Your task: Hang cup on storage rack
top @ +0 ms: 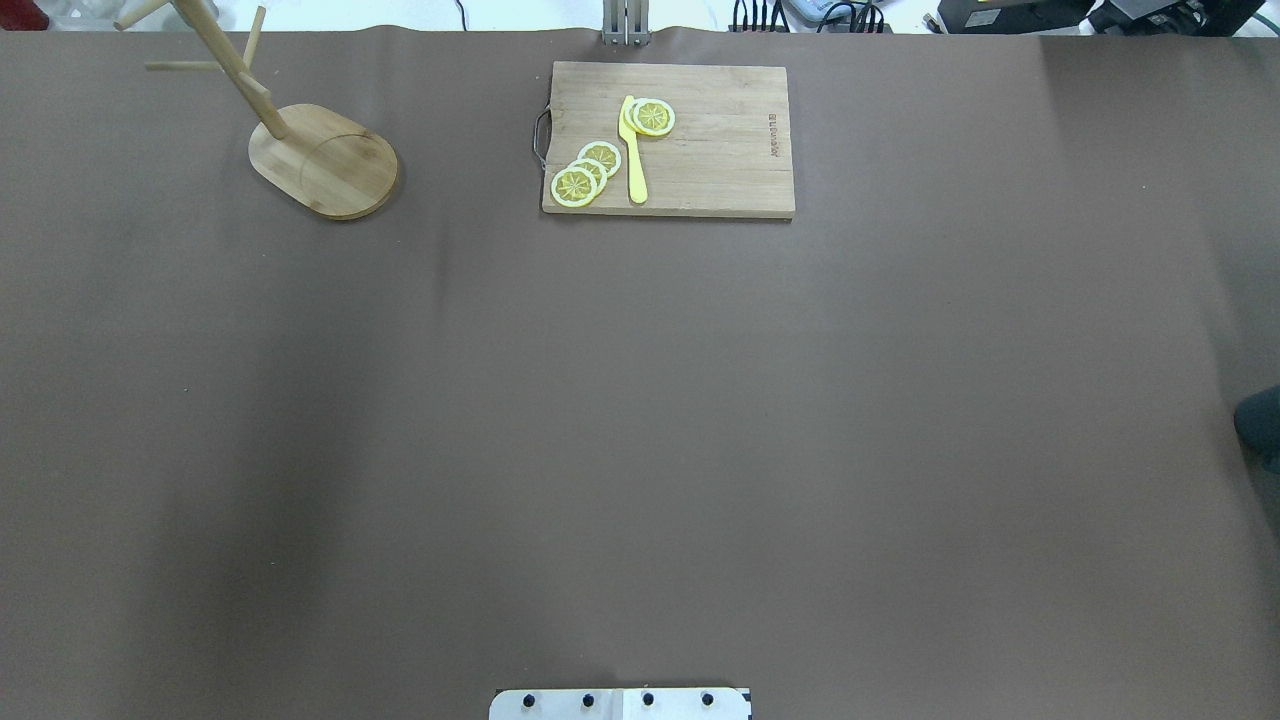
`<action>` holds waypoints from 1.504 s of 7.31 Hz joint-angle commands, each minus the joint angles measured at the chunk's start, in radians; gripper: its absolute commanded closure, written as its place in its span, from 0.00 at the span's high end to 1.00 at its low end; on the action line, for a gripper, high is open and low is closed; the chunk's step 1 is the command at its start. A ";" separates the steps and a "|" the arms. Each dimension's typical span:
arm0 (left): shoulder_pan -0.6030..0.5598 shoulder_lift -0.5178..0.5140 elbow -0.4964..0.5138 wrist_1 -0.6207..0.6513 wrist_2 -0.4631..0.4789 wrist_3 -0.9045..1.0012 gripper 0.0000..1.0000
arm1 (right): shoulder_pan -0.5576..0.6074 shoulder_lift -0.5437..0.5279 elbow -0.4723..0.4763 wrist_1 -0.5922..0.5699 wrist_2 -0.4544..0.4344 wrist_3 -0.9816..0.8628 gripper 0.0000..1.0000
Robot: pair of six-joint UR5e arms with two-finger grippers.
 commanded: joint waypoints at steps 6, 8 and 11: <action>0.002 -0.001 -0.003 -0.002 -0.002 -0.040 0.99 | -0.034 -0.036 -0.014 0.071 -0.001 0.018 0.00; 0.002 -0.001 -0.003 -0.002 -0.002 -0.041 0.99 | -0.034 -0.013 0.008 0.060 0.014 0.024 0.00; 0.002 -0.001 -0.003 -0.002 -0.002 -0.041 0.99 | -0.022 0.129 0.094 -0.120 0.067 0.162 0.00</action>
